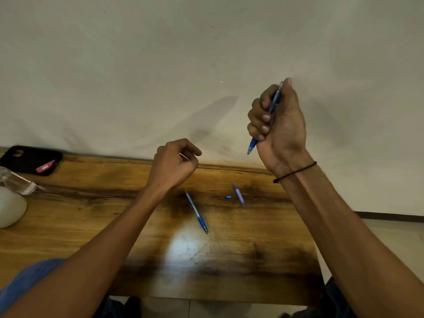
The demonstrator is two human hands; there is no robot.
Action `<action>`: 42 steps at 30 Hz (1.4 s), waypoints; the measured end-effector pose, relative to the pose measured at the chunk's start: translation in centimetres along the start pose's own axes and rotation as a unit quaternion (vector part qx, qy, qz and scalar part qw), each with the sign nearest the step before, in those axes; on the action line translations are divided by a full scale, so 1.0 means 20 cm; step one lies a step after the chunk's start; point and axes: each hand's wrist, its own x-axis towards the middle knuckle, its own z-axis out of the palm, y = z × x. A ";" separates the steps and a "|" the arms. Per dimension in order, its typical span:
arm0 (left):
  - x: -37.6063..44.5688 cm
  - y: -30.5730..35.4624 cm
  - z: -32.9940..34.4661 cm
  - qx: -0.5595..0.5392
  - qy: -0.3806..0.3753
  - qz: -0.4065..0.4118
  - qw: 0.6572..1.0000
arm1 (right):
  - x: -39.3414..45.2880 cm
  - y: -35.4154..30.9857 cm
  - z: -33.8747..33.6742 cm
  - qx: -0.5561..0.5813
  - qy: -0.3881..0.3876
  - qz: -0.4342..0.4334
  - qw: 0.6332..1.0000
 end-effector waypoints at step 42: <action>0.01 0.02 -0.04 -0.019 0.046 0.036 0.998 | -0.15 -0.22 0.16 0.089 -0.032 0.041 0.995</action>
